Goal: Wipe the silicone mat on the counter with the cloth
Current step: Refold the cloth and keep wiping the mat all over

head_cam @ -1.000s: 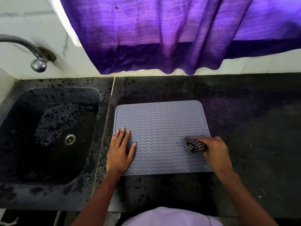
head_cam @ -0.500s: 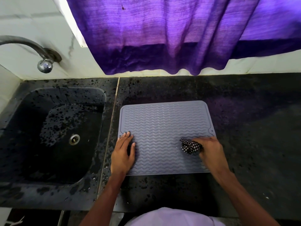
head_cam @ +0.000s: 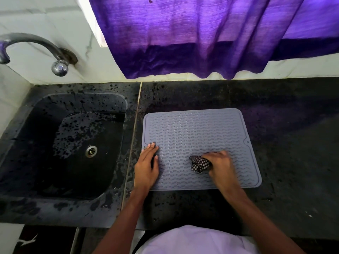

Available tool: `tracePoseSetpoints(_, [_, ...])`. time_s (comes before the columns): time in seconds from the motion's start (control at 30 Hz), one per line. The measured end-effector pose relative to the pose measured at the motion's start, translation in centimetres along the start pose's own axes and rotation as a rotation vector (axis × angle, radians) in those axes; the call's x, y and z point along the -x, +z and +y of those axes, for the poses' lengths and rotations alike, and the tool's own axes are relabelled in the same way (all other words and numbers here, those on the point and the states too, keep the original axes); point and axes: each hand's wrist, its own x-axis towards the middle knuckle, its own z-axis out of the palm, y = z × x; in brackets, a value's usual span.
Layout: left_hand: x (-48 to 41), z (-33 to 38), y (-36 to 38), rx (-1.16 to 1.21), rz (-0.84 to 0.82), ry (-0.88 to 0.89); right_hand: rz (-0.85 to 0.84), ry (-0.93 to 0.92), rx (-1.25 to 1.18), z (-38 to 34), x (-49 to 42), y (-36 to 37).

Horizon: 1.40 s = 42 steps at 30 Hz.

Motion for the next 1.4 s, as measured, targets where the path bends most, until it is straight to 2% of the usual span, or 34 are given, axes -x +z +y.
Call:
tracePoseSetpoints(0.5, [-1.1, -0.8, -1.3, 0.048, -0.075, 0.043, -0.091, -0.074, -0.042, -2.8, -2.0, 1.8])
tracePoseSetpoints(0.63, [-1.6, -1.2, -2.2, 0.05, -0.142, 0.049, -0.17, -0.08, 0.014, -4.3, -2.0, 3.8])
tracePoseSetpoints(0.83, [-2.2, -1.4, -2.9, 0.04, -0.147, 0.059, -0.099, -0.1, 0.003, -5.5, -2.3, 3.5])
tracePoseSetpoints(1.27, [-3.9, -2.3, -4.0, 0.152, -0.185, 0.047, -0.164, -0.166, 0.046, -8.9, -2.3, 4.4])
tracePoseSetpoints(1.4, [-4.5, -2.4, -4.6, 0.183, -0.22, 0.059, -0.126, -0.148, 0.016, -9.3, -2.6, 4.4])
